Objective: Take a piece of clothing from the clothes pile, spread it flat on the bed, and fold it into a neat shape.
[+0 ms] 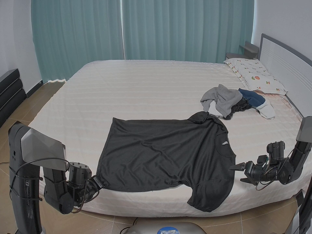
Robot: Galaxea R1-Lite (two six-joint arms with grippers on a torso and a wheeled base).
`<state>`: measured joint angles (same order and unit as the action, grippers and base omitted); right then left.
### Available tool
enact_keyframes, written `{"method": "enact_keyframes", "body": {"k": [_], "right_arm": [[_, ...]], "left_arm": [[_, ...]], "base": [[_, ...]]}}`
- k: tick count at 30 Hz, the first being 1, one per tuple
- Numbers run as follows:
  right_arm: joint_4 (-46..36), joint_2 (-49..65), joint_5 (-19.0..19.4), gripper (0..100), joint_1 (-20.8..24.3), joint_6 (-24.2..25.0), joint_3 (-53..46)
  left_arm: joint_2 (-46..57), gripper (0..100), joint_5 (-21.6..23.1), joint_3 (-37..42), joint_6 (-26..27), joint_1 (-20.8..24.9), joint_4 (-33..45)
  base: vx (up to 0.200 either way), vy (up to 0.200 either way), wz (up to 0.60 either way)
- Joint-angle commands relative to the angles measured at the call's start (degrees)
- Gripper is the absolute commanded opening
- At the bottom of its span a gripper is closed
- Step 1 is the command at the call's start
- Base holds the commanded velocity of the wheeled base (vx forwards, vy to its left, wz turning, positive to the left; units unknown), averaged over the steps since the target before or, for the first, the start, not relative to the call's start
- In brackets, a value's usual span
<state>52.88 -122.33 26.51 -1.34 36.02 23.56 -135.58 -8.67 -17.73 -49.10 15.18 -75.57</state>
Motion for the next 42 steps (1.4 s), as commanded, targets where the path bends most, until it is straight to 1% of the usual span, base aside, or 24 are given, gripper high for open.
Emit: {"method": "enact_keyframes", "body": {"k": [1, 7, 12, 18, 22, 24, 28, 30, 33, 34, 37, 38, 42], "right_arm": [[0.03, -0.54, 0.03, 100, 0.02, 0.01, -0.01], [0.03, -0.8, 0.03, 100, 0.02, -0.08, -0.01], [0.03, -1.07, 0.03, 100, 0.11, -0.08, -0.01], [0.12, -2.74, -0.24, 100, 0.55, -0.52, 0.87], [3.19, -6.08, -4.1, 100, 2.13, -0.43, 2.1], [7.5, -8.54, -6.3, 100, 3.19, -0.08, 2.28], [13.04, -11.61, -8.23, 100, 5.12, -0.08, 1.75], [14.44, -12.84, -9.82, 100, 5.65, -0.16, 2.1], [15.14, -13.46, -10.43, 100, 5.65, -0.25, 2.36], [15.41, -13.63, -10.52, 0, 5.65, -0.34, 2.36], [15.58, -14.34, -10.69, 0, 5.65, -0.78, 2.45], [15.58, -14.51, -11.22, 0, 6.26, -1.13, 2.28], [15.5, -14.43, -12.89, 0, 6.17, -1.48, 2.01]], "left_arm": [[-0.38, 0, -1.0, 1.73, -0.2, -0.5, -0.02], [0.32, 0, -1.44, 4.45, -0.29, -1.2, -0.1], [0.32, 0, -1.53, 4.54, -0.29, -2.78, -0.1], [-0.3, 0, -1.7, 4.63, -0.47, -3.05, -0.1], [-0.21, 0, -1.62, 4.63, -0.55, -3.05, -0.1], [-0.12, 0, -1.44, 4.54, -0.64, -3.05, -0.1], [0.06, 0, -1.26, 4.54, -0.82, -3.05, -0.1], [0.06, 0, -1.26, 4.54, -0.82, -3.05, -0.1], [0.06, 0, -1.26, 4.54, -0.82, -3.05, -0.1], [0.06, 0, -1.26, 4.54, -0.82, -3.05, -0.1], [0.06, 0, -1.26, 4.54, -0.82, -3.05, -0.1], [0.06, 0, -1.26, 4.54, -0.82, -3.05, -0.1], [0.06, 0, -1.26, 4.54, -0.82, -3.05, -0.1]], "base": [[0.0, 0.0, 0.0], [0.0, 0.0, 0.0], [0.0, 0.0, 0.0], [0.0, 0.0, 0.0], [0.0, 0.0, 0.0], [0.0, 0.0, 0.0], [0.0, 0.0, 0.0], [0.0, 0.0, 0.0], [0.0, 0.0, 0.0], [0.0, 0.0, 0.0], [0.0, 0.0, 0.0], [0.0, 0.0, 0.0], [0.0, 0.0, 0.0]]}}
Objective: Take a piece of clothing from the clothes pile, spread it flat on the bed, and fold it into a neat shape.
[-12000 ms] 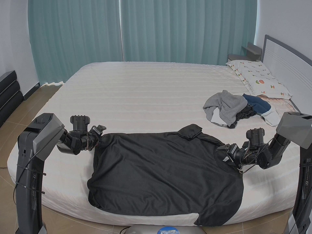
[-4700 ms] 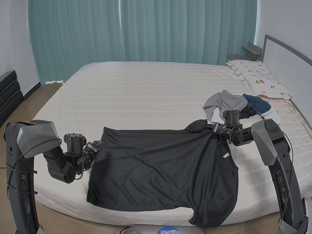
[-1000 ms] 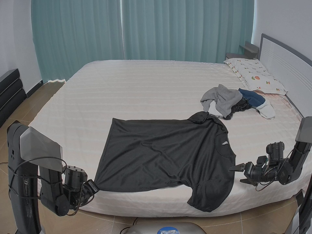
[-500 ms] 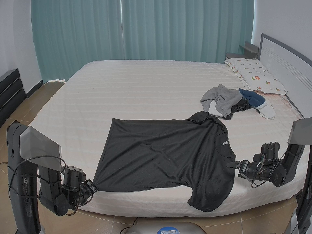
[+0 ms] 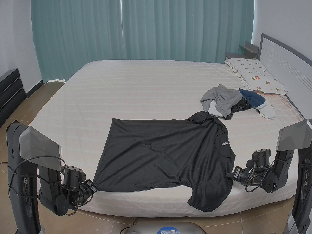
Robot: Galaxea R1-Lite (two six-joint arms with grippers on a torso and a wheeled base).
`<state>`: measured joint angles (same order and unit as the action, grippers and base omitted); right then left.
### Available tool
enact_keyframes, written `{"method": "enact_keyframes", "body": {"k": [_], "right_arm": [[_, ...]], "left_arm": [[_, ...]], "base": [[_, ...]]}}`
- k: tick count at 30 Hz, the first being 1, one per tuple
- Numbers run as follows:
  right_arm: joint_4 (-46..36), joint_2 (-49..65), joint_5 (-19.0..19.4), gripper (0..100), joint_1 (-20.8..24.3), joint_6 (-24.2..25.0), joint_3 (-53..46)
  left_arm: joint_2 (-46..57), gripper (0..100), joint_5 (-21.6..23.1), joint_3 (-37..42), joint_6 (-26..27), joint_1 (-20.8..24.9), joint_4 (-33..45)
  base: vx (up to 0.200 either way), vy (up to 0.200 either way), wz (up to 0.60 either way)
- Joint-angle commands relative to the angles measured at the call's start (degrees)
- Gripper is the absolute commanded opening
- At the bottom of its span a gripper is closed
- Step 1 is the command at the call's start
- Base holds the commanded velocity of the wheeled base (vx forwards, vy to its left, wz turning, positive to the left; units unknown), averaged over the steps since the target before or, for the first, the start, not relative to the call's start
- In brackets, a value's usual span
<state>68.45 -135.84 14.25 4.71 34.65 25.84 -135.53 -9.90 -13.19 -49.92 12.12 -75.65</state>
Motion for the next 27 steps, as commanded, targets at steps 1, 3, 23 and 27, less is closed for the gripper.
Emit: {"method": "enact_keyframes", "body": {"k": [1, 3, 23, 27], "right_arm": [[-0.07, -0.83, -0.72, 0, -0.14, -0.1, -0.44], [-0.07, -0.13, -0.72, 0, -1.01, -0.28, -0.88], [-2.09, 6.38, 5.52, 0, -11.82, -12.5, -7.65], [-2.18, 5.59, 5.79, 0, -12.35, -14.96, -7.91]], "left_arm": [[0.01, 0, -0.03, 0.01, 0.0, 0.01, -0.02], [0.01, 0, -0.03, 0.01, 0.0, 0.01, -0.02], [0.45, 0, 0.06, 3.96, 2.9, 0.19, -0.11], [0.45, 0, 0.06, 4.05, 3.69, 0.1, -0.11]], "base": [[0.0, 0.0, 0.0], [0.0, 0.0, 0.0], [0.0, 0.0, 0.0], [0.0, 0.0, 0.0]]}}
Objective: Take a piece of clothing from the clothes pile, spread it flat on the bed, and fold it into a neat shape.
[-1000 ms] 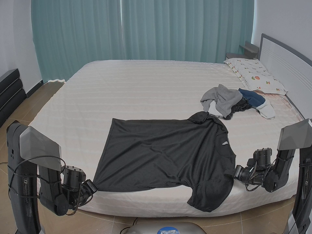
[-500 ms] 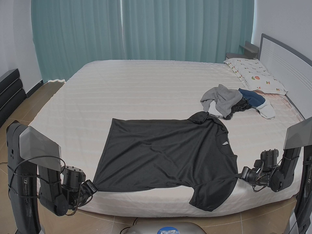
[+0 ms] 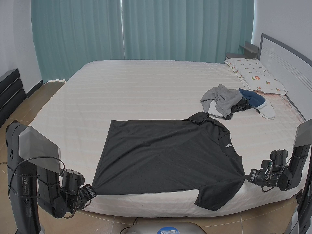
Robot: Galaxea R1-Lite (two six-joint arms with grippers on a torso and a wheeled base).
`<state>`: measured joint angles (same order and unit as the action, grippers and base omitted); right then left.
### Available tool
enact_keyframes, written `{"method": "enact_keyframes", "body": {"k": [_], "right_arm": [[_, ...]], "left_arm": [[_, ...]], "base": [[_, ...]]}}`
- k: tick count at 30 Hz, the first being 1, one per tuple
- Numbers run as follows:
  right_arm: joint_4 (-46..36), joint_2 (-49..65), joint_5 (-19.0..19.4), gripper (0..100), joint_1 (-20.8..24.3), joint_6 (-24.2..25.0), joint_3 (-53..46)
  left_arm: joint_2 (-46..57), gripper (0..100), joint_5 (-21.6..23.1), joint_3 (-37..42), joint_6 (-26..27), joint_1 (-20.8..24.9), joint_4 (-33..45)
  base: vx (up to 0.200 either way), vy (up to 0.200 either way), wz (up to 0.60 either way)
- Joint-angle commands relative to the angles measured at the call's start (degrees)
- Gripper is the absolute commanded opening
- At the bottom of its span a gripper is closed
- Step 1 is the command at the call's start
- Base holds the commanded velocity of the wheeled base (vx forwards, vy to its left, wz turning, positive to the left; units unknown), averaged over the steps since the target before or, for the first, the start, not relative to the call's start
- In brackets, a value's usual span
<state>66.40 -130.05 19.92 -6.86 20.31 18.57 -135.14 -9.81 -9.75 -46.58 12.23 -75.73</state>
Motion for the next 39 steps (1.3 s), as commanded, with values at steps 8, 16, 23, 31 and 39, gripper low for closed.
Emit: {"method": "enact_keyframes", "body": {"k": [8, 16, 23, 31, 39], "right_arm": [[-0.57, -0.2, 0.03, 0, -0.7, -2.2, -1.69], [0.31, -1.87, -0.06, 0, -0.34, -2.56, -1.16], [1.01, -1.79, 0.73, 100, -0.34, -2.03, -0.99], [4.44, 0.5, 2.67, 100, -0.17, 6.41, -0.64], [6.55, 3.49, 6.8, 100, 1.94, 13.62, -1.52]], "left_arm": [[-0.21, 0, -0.03, 1.14, 0.44, 0.52, -0.03], [-0.29, 0, -0.03, 0.26, 0.35, 0.6, -0.03], [0.06, 100, 0.32, 0.0, 0.17, 0.6, -0.03], [4.54, 100, 0.58, 0.17, 0.44, -0.54, -0.12], [9.72, 100, 2.87, 0.0, -1.14, -0.89, -0.21]], "base": [[0.0, 0.0, 0.0], [0.0, 0.0, 0.0], [0.0, 0.0, 0.0], [0.0, 0.0, 0.0], [0.0, 0.0, 0.0]]}}
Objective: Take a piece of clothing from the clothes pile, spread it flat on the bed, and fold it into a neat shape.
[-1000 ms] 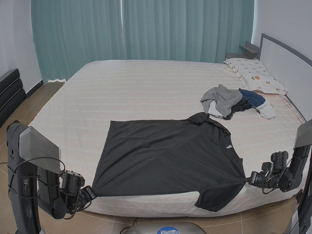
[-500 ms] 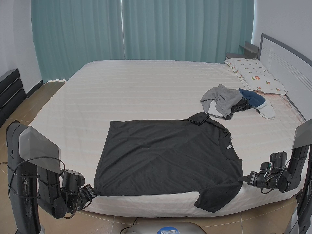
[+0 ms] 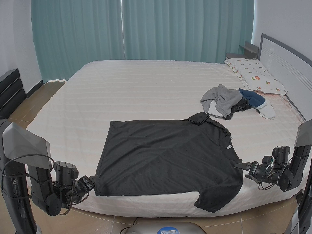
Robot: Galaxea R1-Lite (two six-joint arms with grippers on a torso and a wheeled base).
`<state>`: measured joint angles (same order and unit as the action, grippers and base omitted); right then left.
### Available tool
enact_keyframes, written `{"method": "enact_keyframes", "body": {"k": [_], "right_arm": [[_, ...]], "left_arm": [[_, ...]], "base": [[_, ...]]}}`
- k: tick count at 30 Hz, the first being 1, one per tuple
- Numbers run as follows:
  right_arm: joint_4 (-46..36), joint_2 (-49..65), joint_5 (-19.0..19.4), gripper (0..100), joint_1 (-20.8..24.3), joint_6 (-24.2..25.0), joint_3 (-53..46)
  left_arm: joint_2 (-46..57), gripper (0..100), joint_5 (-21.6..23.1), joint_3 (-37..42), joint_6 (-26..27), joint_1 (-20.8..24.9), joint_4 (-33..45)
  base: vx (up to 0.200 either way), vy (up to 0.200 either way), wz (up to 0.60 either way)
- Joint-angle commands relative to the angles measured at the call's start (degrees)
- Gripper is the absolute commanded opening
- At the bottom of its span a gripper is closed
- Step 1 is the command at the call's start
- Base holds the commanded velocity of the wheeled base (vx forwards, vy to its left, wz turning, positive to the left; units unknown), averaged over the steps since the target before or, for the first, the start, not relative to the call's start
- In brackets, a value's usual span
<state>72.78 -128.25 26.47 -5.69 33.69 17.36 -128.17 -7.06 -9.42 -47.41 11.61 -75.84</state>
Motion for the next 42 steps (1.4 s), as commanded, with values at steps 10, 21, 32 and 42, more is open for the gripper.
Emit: {"method": "enact_keyframes", "body": {"k": [10, 21, 32, 42], "right_arm": [[0.08, 1.16, 0.25, 100, 1.3, 0.32, -0.48], [0.17, 0.1, -0.1, 100, 2.0, 0.32, -0.48], [0.17, 0.01, -0.19, 100, 2.0, 0.32, -0.48], [0.17, 0.54, -0.36, 100, 2.27, 0.49, 0.48]], "left_arm": [[2.84, 100, 2.66, -0.95, -2.86, -1.94, -1.24], [2.4, 100, 2.66, -0.86, -2.6, -2.03, -1.33], [1.96, 100, 3.98, 0.02, -2.95, -1.94, -2.38], [1.43, 100, 4.16, 0.11, -2.95, -1.94, -2.47]], "base": [[0.16, 0.0, 0.0], [0.127, 0.0, 0.0], [0.0, 0.0, 0.0], [0.0, 0.12, 0.0]]}}
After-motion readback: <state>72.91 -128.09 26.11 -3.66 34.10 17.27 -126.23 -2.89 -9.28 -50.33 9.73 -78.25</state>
